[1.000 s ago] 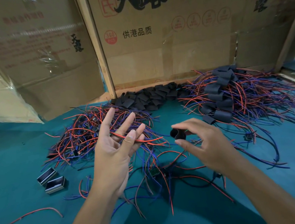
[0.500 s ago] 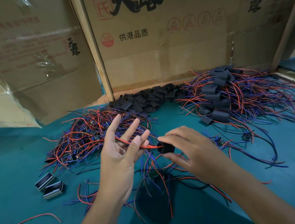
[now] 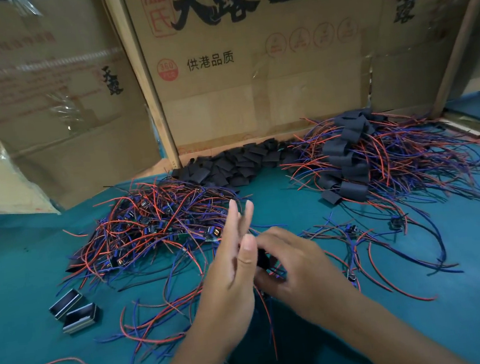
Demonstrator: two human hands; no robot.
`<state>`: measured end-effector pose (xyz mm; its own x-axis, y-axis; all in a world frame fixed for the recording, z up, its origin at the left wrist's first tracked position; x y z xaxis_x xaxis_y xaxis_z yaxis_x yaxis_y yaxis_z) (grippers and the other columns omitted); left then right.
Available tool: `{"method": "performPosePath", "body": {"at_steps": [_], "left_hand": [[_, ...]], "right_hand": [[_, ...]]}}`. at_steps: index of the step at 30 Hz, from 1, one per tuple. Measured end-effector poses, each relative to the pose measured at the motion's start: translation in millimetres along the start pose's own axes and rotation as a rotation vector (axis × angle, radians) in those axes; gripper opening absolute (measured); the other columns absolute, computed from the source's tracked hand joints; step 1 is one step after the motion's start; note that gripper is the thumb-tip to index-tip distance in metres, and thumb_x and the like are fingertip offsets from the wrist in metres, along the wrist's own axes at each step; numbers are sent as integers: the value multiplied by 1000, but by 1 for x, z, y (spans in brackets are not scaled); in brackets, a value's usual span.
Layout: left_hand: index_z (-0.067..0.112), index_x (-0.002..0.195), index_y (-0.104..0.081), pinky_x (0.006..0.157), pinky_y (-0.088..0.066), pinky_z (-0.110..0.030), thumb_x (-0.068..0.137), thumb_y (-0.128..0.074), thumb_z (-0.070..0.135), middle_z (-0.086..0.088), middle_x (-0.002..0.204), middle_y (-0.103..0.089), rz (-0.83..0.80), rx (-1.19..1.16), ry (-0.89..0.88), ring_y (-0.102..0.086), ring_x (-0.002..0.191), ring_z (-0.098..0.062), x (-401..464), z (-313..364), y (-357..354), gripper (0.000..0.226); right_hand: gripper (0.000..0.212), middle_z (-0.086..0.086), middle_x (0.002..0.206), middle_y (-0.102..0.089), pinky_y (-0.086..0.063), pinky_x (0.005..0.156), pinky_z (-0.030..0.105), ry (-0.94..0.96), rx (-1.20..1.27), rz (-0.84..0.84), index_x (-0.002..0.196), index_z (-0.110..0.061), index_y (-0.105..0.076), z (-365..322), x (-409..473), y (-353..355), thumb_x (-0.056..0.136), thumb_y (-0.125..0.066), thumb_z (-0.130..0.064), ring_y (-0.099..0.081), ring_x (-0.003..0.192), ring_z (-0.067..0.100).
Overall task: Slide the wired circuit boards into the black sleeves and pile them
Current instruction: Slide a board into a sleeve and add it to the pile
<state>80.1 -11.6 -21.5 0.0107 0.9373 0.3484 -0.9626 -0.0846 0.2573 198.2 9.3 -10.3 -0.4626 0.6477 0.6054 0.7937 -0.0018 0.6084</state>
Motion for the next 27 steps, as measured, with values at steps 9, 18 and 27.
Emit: {"method": "performPosePath", "body": {"at_steps": [9,18,27], "left_hand": [[43,156,-6,115,-19,-13,95,-29,72,31,158,-22,-81,33,-56,-17,147,7,3,-9,-2,72],[34,146,-40,92,-56,-36,92,-49,47,-7,105,-67,380,-524,271,-71,105,-24,16,-22,28,56],[12,122,-61,84,-58,-25,101,-49,16,-1,116,-74,356,-383,138,-71,105,-17,12,-13,26,25]], "right_hand": [[32,-2,74,-63,-47,66,40,-294,246,91,83,-17,-62,1,-4,-15,86,-52,-48,-56,67,15],[11,-14,78,-61,-36,64,11,-278,153,145,91,-24,-67,20,2,6,82,-63,-28,-55,72,6],[36,-5,107,-69,-41,85,12,-117,-21,-59,120,-14,-65,27,4,17,91,-60,-35,-59,96,4]]}}
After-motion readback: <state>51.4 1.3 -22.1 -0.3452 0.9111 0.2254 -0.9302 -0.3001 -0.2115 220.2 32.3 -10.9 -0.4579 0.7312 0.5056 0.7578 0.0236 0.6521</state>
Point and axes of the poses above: each hand's wrist, its own x-axis towards the middle knuckle, its own y-axis out of the back of the hand, z = x × y, the point moved 4 cm from there along x, towards the middle knuckle
